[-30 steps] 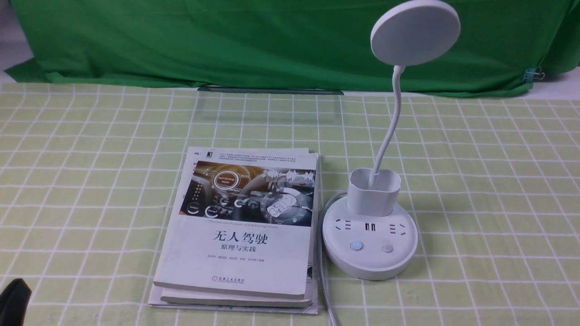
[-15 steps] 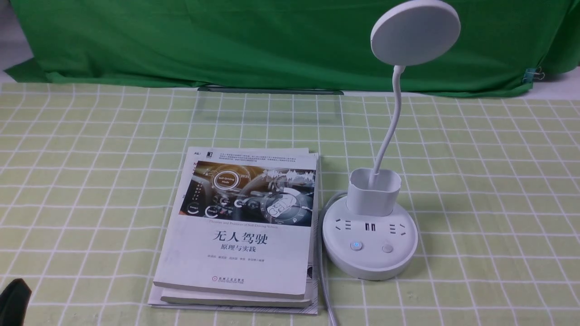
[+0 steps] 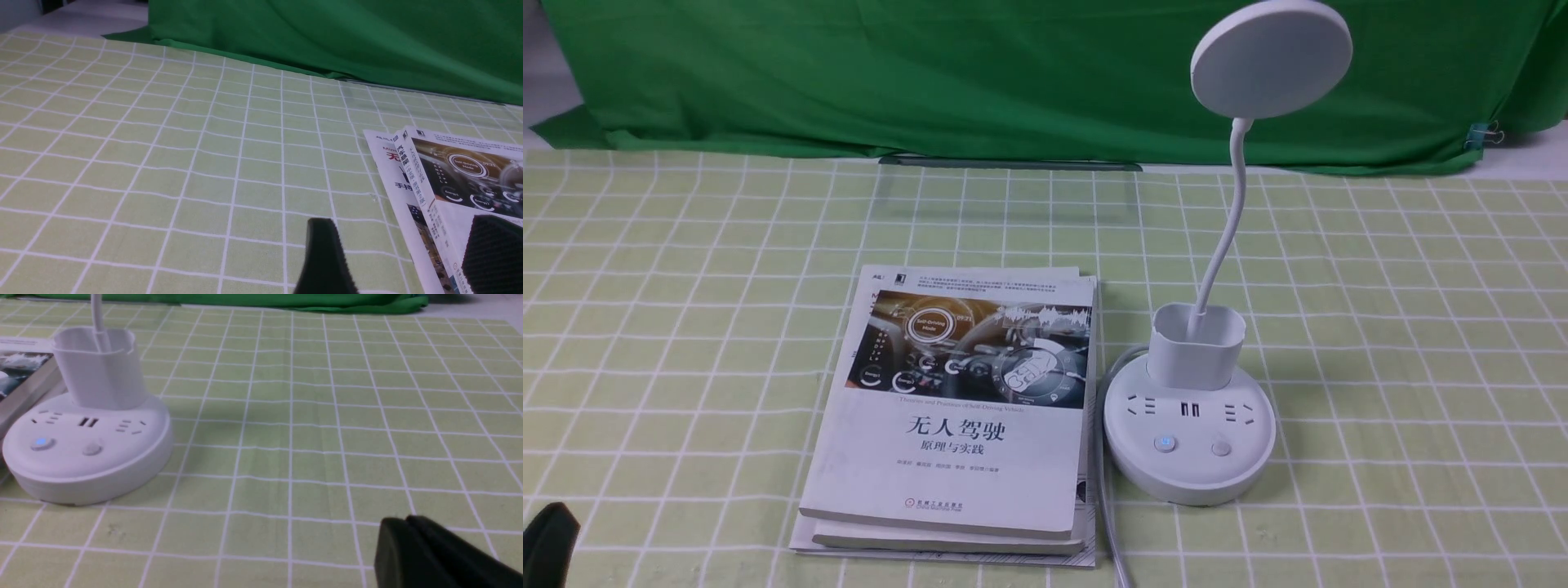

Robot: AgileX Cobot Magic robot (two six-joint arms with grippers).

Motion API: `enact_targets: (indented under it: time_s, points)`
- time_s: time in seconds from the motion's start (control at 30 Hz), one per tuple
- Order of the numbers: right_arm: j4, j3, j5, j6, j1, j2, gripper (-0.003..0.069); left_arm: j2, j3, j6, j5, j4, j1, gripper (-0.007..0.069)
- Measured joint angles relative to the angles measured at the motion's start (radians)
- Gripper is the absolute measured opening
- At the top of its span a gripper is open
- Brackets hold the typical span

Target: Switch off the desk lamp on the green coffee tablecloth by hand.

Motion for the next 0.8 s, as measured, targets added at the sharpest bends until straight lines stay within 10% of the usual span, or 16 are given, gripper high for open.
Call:
enact_targets:
  time_s: [0.8]
  points:
    - [0.0,0.0,0.0,0.0,0.0,0.0,0.0145,0.0,0.0,0.0,0.0,0.0,0.0,0.041]
